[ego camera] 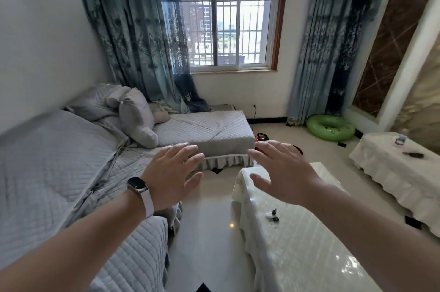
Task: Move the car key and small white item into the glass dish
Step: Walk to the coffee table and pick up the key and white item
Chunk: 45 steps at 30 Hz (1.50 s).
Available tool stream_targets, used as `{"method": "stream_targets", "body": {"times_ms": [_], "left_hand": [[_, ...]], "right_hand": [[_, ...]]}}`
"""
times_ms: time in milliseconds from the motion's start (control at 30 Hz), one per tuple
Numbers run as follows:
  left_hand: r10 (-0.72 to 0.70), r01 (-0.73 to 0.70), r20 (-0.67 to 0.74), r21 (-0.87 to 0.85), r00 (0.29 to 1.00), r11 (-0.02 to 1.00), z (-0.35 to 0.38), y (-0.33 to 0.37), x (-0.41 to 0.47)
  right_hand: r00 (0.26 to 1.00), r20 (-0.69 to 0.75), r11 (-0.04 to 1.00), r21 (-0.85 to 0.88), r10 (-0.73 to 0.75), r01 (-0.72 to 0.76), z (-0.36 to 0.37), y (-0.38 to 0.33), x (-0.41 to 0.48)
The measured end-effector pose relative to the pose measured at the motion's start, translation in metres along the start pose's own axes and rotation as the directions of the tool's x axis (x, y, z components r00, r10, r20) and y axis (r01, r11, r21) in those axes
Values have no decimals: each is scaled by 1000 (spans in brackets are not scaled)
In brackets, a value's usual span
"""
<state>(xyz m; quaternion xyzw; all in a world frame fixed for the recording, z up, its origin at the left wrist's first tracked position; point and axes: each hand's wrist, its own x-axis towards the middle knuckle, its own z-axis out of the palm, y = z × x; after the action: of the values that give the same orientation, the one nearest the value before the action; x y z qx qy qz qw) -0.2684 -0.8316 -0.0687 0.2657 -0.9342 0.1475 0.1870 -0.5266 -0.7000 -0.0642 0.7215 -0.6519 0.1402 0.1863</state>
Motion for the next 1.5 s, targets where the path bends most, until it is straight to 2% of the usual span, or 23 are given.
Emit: {"method": "stream_targets", "body": {"times_ms": [433, 567, 967, 1167, 1400, 1500], "left_hand": [[84, -81, 27, -86, 996, 993, 118, -201, 144], [98, -94, 30, -113, 995, 989, 146, -242, 176], [146, -136, 52, -165, 988, 977, 222, -289, 278], [189, -179, 53, -154, 981, 972, 265, -298, 358], [176, -156, 91, -198, 980, 968, 316, -302, 464], [213, -200, 43, -203, 976, 959, 334, -291, 510]], "right_hand": [[986, 56, 982, -117, 156, -149, 103, 40, 199], [979, 78, 978, -107, 189, -181, 132, 45, 243], [959, 66, 957, -117, 274, -265, 195, 108, 322], [941, 36, 939, -83, 337, -333, 238, 173, 354], [904, 57, 905, -75, 424, -419, 274, 268, 388], [890, 51, 889, -101, 453, -447, 280, 301, 396]]}}
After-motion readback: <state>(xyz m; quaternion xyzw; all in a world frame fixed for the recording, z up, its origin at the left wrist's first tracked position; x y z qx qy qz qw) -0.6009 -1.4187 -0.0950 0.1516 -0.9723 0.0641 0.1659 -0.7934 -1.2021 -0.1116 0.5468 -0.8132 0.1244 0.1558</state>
